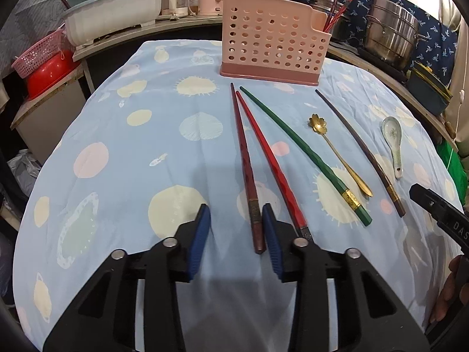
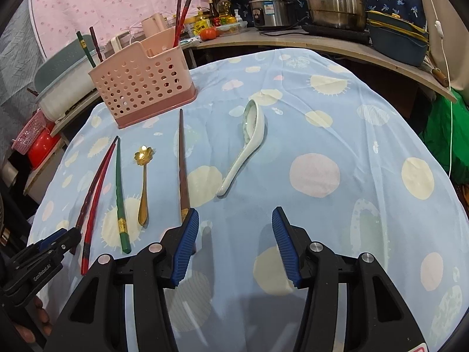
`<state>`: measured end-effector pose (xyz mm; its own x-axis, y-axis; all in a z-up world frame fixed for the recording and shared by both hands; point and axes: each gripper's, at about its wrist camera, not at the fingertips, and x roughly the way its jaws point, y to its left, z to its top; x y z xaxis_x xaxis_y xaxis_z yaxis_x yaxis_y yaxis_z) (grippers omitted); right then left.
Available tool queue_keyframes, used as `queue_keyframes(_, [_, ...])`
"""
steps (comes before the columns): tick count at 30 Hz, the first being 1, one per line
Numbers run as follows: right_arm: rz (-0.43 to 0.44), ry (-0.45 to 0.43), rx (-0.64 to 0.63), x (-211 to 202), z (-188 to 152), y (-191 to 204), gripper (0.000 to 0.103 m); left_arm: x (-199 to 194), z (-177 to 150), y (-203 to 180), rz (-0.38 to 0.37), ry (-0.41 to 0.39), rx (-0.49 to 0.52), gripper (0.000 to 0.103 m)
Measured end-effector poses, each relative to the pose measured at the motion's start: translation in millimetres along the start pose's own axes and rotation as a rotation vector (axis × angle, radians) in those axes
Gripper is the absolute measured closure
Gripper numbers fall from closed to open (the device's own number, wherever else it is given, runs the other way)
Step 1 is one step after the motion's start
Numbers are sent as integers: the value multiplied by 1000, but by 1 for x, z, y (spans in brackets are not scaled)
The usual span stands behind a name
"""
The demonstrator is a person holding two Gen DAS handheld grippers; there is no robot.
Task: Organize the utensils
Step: 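Grasp a dark red chopstick with the left tool while the right grasps the white ceramic spoon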
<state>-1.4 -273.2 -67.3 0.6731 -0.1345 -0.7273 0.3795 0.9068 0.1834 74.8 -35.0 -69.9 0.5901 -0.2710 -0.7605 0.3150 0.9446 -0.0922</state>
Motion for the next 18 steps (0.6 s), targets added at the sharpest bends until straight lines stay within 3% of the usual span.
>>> queue_keyframes(2, [-8, 12, 2, 4, 4, 1, 57, 0, 1, 2, -18, -1, 0, 92])
queue_keyframes(3, [-12, 15, 1, 6, 6, 2, 59, 1, 1, 4, -25, 1, -3, 94])
queue_keyframes(8, [-46, 44, -16, 19, 20, 8, 72, 1, 1, 7, -40, -2, -13, 95])
queue_keyframes(18, [-48, 62, 13, 38, 28, 12, 84, 2, 0, 9, -57, -1, -26, 94])
